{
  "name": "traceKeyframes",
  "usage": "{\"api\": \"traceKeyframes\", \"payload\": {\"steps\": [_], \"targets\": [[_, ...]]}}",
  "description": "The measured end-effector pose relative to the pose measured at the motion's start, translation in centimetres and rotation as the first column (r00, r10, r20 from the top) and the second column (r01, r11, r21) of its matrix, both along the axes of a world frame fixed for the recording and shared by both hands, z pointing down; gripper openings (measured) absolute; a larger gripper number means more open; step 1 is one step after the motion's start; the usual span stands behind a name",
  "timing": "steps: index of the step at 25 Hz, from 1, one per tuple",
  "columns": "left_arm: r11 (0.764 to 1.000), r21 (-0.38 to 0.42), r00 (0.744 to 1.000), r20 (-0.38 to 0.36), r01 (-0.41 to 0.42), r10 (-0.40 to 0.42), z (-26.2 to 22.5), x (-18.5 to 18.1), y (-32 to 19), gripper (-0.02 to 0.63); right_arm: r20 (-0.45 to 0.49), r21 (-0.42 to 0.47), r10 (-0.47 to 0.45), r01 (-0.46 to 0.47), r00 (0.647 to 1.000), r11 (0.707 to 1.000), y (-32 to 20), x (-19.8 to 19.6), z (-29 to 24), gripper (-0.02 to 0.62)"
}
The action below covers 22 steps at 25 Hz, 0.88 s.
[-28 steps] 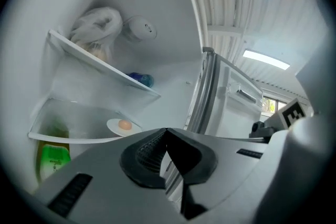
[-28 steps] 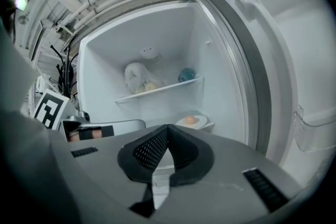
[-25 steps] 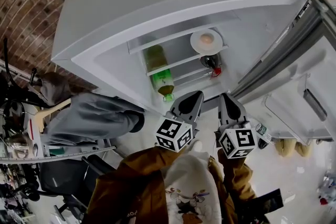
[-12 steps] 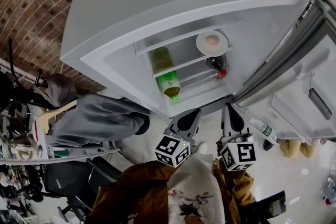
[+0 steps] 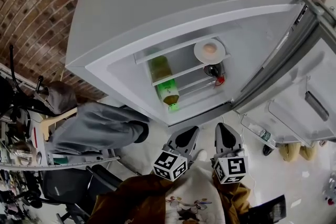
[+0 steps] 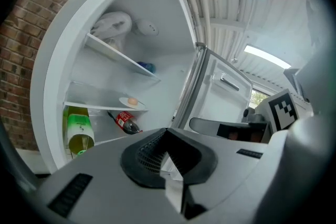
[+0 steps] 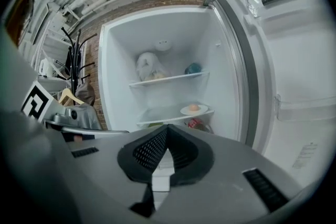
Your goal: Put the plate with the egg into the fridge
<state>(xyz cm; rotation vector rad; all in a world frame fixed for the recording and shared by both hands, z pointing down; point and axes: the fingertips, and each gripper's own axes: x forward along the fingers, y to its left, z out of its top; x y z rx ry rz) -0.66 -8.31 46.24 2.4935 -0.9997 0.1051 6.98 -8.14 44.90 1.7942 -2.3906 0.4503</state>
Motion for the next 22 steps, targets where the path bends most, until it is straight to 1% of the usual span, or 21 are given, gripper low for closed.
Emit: {"api": "traceKeyframes", "payload": {"steps": [3, 11, 17, 22], "targets": [[1.000, -0.006, 1.000, 0.001, 0.004, -0.004, 0.2, -0.2, 0.0, 0.008, 0.009, -0.017, 0.009, -0.009, 1.000, 1.000, 0.6, 0.2, 0.5, 0.005], [1.000, -0.006, 1.000, 0.001, 0.016, -0.016, 0.0, -0.5, 0.1, 0.008, 0.005, -0.004, 0.002, -0.002, 1.000, 1.000, 1.2, 0.5, 0.4, 0.005], [1.000, -0.015, 1.000, -0.004, 0.023, -0.023, 0.2, -1.0, 0.3, 0.008, 0.009, -0.008, -0.009, 0.009, 1.000, 1.000, 1.5, -0.2, 0.5, 0.005], [1.000, -0.019, 1.000, -0.007, 0.022, -0.022, 0.3, -0.9, 0.5, 0.008, 0.006, -0.009, -0.007, 0.007, 1.000, 1.000, 1.4, 0.2, 0.6, 0.005]]}}
